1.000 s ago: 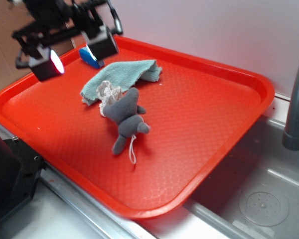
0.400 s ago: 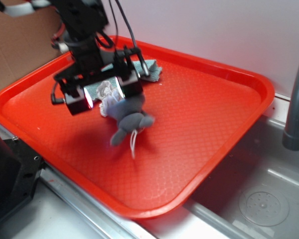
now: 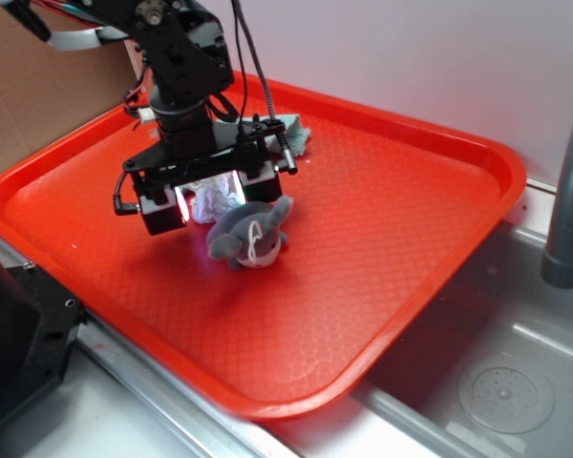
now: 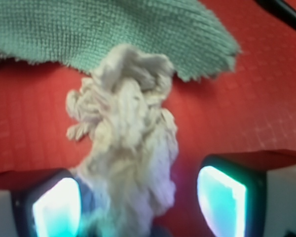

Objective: Grab the white paper.

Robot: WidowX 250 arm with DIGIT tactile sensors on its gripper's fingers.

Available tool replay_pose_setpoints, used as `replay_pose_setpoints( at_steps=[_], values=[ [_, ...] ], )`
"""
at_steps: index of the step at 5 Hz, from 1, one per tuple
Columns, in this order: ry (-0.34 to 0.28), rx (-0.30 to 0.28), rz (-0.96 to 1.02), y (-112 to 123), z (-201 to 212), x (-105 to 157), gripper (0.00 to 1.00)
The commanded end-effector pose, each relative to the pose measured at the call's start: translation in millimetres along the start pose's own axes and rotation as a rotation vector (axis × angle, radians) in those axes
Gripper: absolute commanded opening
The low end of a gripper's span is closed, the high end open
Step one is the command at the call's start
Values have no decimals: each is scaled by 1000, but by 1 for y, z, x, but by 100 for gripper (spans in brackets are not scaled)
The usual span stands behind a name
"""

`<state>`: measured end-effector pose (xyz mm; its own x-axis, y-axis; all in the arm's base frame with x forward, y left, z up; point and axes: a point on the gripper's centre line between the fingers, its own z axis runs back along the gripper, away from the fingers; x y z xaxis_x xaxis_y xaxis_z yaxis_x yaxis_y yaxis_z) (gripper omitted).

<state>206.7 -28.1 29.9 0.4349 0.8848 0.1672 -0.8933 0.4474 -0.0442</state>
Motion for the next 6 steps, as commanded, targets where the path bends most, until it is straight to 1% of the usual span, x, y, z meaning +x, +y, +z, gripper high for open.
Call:
replay_pose_setpoints(
  at_steps=[1,2,3,4,5,6],
  values=[
    [-17,-35,46,-11,3,16,2],
    [-4,-22,52,-14,1,21,0],
    [0,-13,57,-15,-1,24,0],
    [35,-2,29,-18,1,27,0],
    [76,-37,-184,-23,23,23,0],
    [168,-61,-427,-20,72,29,0]
  ],
)
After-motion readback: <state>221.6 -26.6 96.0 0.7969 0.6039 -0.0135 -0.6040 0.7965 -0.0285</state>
